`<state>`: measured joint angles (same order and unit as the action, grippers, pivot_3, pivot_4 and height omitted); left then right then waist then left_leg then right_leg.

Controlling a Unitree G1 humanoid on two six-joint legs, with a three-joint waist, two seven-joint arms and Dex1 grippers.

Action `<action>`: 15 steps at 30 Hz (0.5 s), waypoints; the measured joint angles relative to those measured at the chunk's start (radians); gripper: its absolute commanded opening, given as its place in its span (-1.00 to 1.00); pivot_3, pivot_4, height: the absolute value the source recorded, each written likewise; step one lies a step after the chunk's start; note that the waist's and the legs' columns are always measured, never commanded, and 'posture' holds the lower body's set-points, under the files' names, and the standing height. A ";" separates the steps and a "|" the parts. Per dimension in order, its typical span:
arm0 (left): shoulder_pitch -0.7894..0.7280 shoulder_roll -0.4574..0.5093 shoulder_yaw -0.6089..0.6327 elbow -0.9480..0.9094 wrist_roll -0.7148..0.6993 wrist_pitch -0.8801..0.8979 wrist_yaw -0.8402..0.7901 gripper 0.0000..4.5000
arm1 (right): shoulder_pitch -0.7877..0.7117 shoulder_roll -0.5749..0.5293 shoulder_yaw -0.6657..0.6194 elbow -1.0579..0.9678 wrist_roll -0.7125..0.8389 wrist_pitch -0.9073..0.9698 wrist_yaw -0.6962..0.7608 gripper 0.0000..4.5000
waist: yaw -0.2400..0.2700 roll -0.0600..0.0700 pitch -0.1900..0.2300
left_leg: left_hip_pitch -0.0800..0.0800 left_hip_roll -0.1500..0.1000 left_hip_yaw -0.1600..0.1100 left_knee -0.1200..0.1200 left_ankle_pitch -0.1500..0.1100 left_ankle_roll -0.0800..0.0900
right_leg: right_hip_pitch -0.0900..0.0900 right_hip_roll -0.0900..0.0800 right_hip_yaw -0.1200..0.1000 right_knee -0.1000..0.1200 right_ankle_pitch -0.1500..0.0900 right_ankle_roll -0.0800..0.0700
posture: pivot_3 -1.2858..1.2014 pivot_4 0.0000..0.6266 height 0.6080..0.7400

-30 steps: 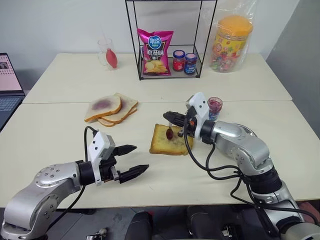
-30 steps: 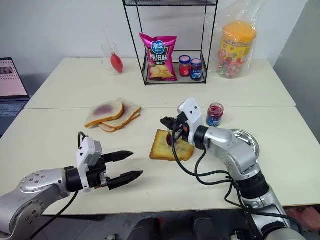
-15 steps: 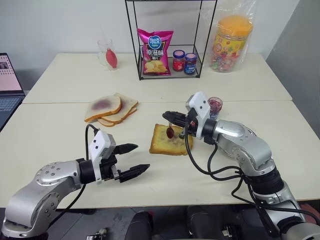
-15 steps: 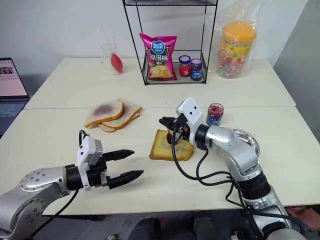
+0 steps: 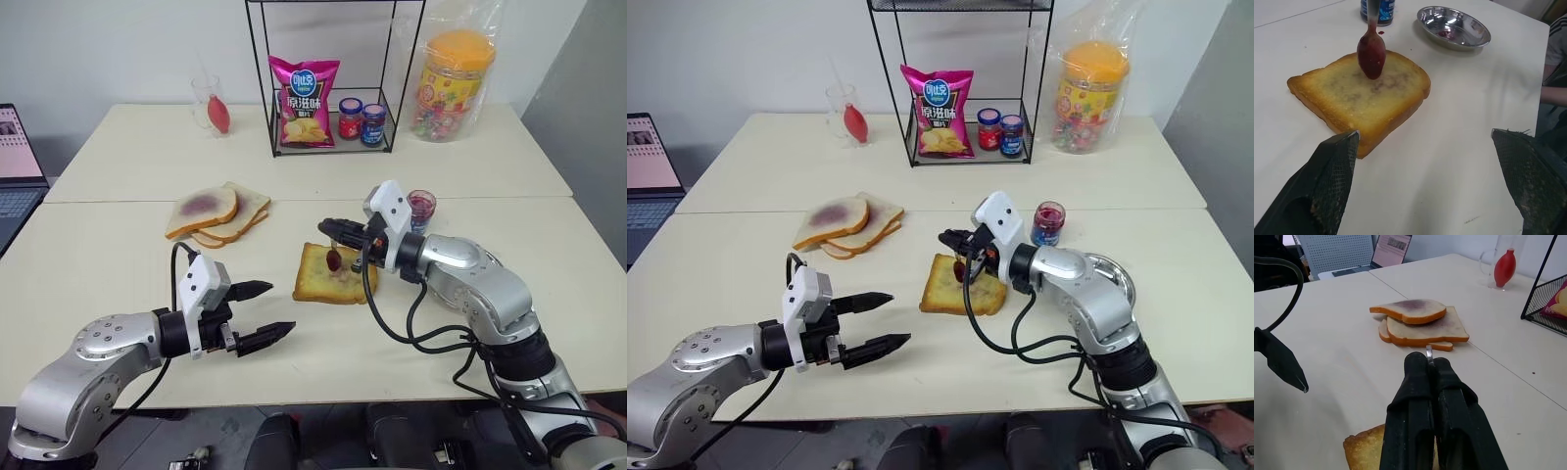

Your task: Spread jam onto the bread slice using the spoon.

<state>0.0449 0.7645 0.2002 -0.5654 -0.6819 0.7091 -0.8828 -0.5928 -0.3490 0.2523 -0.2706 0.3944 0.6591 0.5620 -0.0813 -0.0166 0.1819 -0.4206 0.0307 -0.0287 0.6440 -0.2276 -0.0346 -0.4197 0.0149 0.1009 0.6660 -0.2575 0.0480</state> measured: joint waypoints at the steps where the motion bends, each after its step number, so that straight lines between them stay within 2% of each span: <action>1: 0.000 0.000 0.000 0.001 0.000 0.000 -0.001 1.00 | 0.000 0.001 -0.001 0.000 -0.001 0.000 0.001 -0.98 | 0.000 0.000 0.000 | 0.000 0.000 0.000 0.000 0.000 0.000 | 0.000 0.000 0.000 0.000 0.000 0.000 | 0.03 -0.52 1.00; 15: -0.012 0.002 0.000 0.013 0.002 0.000 -0.003 1.00 | -0.005 0.013 -0.005 0.000 -0.019 -0.007 0.007 -0.98 | 0.000 0.000 0.000 | 0.000 0.000 0.000 0.000 0.000 0.000 | 0.000 0.000 0.000 0.001 0.000 0.000 | 0.03 -0.52 1.00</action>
<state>0.0332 0.7666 0.2002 -0.5519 -0.6803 0.7091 -0.8860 -0.5981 -0.3356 0.2476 -0.2706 0.3752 0.6523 0.5690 -0.0814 -0.0166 0.1819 -0.4203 0.0307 -0.0288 0.6443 -0.2276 -0.0346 -0.4197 0.0149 0.1010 0.6667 -0.2574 0.0479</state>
